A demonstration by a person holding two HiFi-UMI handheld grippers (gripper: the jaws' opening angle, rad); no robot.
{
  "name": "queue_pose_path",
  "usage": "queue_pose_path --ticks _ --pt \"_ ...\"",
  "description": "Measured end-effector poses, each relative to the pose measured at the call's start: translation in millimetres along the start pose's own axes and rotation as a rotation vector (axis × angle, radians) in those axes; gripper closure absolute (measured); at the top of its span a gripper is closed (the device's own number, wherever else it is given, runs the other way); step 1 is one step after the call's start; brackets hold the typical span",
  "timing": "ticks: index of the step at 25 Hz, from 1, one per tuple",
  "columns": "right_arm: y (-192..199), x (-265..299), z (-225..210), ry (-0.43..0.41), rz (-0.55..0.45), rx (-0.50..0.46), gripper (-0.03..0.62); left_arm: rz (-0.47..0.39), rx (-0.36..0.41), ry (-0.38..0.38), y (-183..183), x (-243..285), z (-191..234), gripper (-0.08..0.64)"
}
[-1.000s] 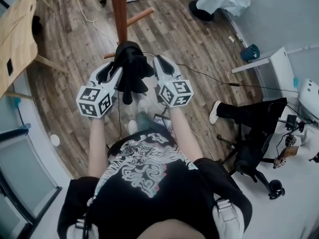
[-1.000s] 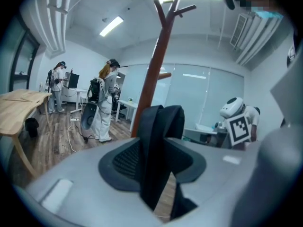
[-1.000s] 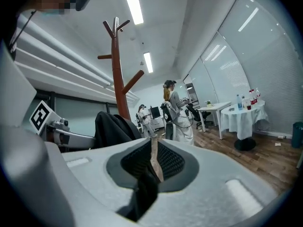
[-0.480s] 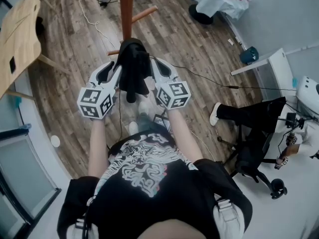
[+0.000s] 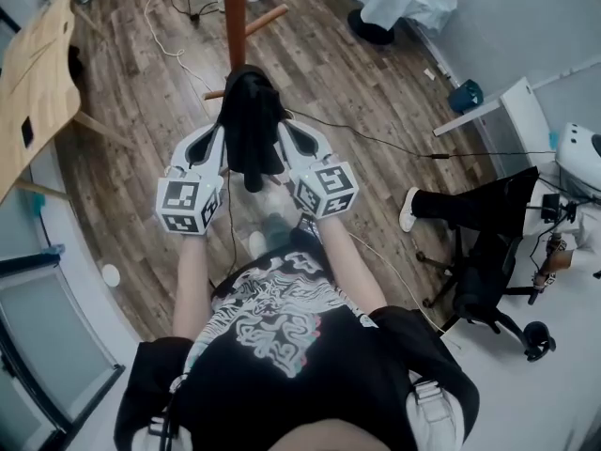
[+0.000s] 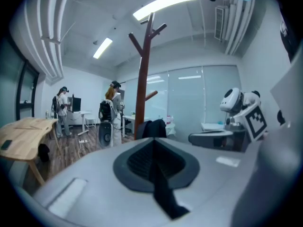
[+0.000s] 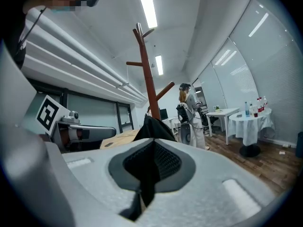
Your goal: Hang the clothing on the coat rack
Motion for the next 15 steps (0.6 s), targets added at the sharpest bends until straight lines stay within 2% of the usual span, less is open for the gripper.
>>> queue_pose_path --ticks 3,7,11,15 --pt "-7 -11 21 -0.027 -0.023 0.034 0.592 -0.018 -0.005 0.032 -2 -9 -7 0.572" --pt "-20 -20 42 -0.023 -0.022 -0.039 0.592 -0.032 -0.076 0.073 -5 -17 -13 0.572" --pt "-17 -25 49 -0.032 0.025 -0.085 0.592 0.005 -0.014 0.053 -4 -25 -26 0.572" --pt "-21 -29 46 -0.053 0.024 -0.088 0.592 0.004 -0.002 0.015 -11 -26 -34 0.572"
Point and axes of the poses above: the fingertips, and each gripper's own axes: x forward along the fingers, z to its left, y out of its underside, the point moved 10 cm from there along -x, backward along the fingers, and after that the axes turned 14 degrees about -y, right-handed, at the moved point
